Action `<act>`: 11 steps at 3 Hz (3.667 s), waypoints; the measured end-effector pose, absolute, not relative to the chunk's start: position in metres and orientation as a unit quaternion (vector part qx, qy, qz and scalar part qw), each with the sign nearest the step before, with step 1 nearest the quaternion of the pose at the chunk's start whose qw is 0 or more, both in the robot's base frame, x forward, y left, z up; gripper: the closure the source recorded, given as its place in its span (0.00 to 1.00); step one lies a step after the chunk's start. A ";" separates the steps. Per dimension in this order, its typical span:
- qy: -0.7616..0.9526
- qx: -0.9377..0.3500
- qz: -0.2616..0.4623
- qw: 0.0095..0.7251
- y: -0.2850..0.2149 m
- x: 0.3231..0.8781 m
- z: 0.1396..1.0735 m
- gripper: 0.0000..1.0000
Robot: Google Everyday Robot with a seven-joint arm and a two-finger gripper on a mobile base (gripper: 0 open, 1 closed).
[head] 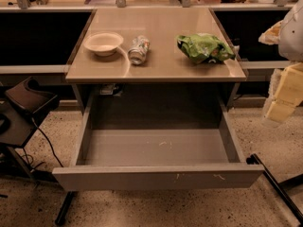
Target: Place green rice chip bag into top drawer
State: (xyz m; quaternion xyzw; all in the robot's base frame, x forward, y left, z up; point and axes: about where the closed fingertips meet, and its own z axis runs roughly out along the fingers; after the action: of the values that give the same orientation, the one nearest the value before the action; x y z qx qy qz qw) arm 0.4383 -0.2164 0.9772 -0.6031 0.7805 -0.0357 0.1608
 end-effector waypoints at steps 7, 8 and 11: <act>0.729 -0.624 -0.025 0.279 -0.165 0.619 0.961 0.00; 0.709 -0.626 -0.016 0.324 -0.149 0.670 0.954 0.00; 0.729 -0.579 0.035 0.364 -0.154 0.786 0.912 0.00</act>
Offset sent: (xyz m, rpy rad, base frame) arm 0.0404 0.0041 0.0037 0.0297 -0.0114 0.0465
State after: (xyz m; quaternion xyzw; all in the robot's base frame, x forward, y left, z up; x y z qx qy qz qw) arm 0.7860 -0.1541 0.9120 -0.5785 0.7293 0.0350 0.3635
